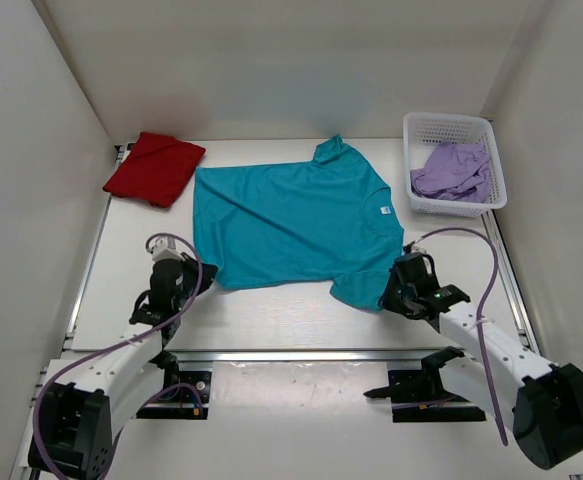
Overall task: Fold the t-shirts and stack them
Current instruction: Flatten out the tshirt
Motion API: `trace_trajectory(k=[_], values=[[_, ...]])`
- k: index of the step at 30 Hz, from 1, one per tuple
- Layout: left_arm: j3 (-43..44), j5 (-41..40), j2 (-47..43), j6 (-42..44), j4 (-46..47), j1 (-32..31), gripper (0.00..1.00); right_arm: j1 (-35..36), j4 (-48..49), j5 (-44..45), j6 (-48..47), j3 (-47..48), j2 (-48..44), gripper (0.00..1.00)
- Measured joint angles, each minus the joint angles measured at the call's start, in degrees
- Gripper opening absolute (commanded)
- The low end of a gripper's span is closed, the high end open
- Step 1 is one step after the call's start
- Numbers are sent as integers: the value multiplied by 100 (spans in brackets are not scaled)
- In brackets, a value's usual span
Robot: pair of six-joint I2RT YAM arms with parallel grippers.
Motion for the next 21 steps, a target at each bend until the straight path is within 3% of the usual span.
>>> trace_trajectory(k=[4, 9, 12, 16, 19, 21], values=[[1005, 315, 280, 247, -535, 74, 0, -136, -575, 44, -389, 973, -415, 0], [3661, 1051, 820, 682, -1412, 232, 0, -122, -1174, 529, -1180, 4251, -208, 0], [5182, 1633, 876, 719, -1637, 708, 0, 332, -1366, 1102, -1703, 6435, 273, 0], [6712, 2236, 933, 562, -1788, 1902, 0, 1252, -1718, 1926, -2476, 9145, 1121, 0], [7569, 2424, 1128, 507, -1950, 2197, 0, 1860, -1703, 2411, -3023, 10483, 1626, 0], [7886, 2557, 1202, 457, -2033, 2271, 0, 2103, -1558, 2629, -3399, 10893, 1781, 0]])
